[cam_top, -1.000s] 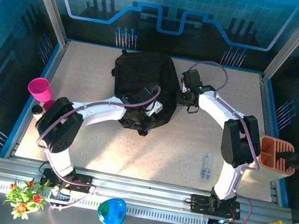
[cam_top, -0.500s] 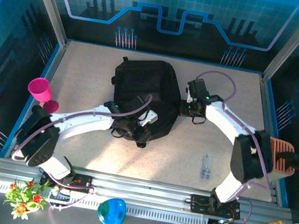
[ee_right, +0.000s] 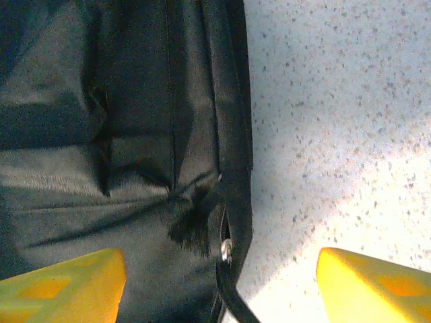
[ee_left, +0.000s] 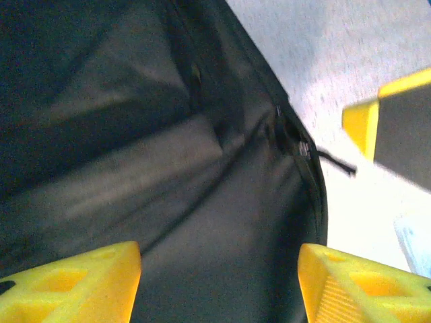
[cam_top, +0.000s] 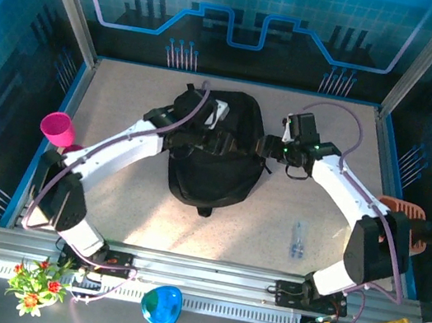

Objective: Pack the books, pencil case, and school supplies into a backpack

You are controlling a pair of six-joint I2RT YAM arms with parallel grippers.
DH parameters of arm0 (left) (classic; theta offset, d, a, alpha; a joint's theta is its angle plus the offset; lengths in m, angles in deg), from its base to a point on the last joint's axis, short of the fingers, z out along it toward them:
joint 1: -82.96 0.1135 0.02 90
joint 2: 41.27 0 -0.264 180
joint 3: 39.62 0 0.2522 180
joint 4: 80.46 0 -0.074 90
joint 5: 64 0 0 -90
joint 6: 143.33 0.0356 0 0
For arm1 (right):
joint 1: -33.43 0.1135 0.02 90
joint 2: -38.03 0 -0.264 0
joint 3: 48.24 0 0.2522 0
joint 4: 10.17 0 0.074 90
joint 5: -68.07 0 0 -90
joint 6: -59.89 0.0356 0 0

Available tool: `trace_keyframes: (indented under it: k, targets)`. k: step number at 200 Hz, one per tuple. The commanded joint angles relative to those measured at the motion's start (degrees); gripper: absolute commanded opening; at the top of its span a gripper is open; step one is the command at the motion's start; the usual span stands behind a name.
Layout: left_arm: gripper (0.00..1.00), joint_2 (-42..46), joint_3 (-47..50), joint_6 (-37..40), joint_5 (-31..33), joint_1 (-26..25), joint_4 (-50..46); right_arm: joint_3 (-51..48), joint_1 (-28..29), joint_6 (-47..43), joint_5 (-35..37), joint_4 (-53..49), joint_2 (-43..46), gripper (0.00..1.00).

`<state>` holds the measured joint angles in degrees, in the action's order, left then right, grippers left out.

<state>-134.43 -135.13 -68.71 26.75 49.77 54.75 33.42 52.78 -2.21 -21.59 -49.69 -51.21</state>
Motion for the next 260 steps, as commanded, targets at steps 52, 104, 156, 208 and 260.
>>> trace_keyframes:
  k: [52,104,156,208,260]
  targets:
    - [0.49,-21.74,-23.14,0.44,6.60,-1.55,-7.16,4.38,-5.09,5.10,-9.82,5.72,-11.39,0.70]
    - [0.47,-34.26,-36.74,5.54,18.60,-4.35,-15.93,1.11,-6.73,6.19,-11.69,7.61,-11.10,0.70]
    - [0.46,-43.15,-46.77,6.41,28.25,-5.27,-21.45,-1.58,-7.27,7.10,-13.25,9.36,-10.44,0.70]
    - [0.30,-47.11,-51.72,5.05,32.41,-5.22,-24.36,-2.68,-7.49,7.43,-13.52,10.00,-10.26,0.69]
    - [0.09,-46.11,-52.85,4.92,31.70,-5.25,-24.65,-3.04,-7.49,7.32,-13.31,10.03,-9.81,0.68]
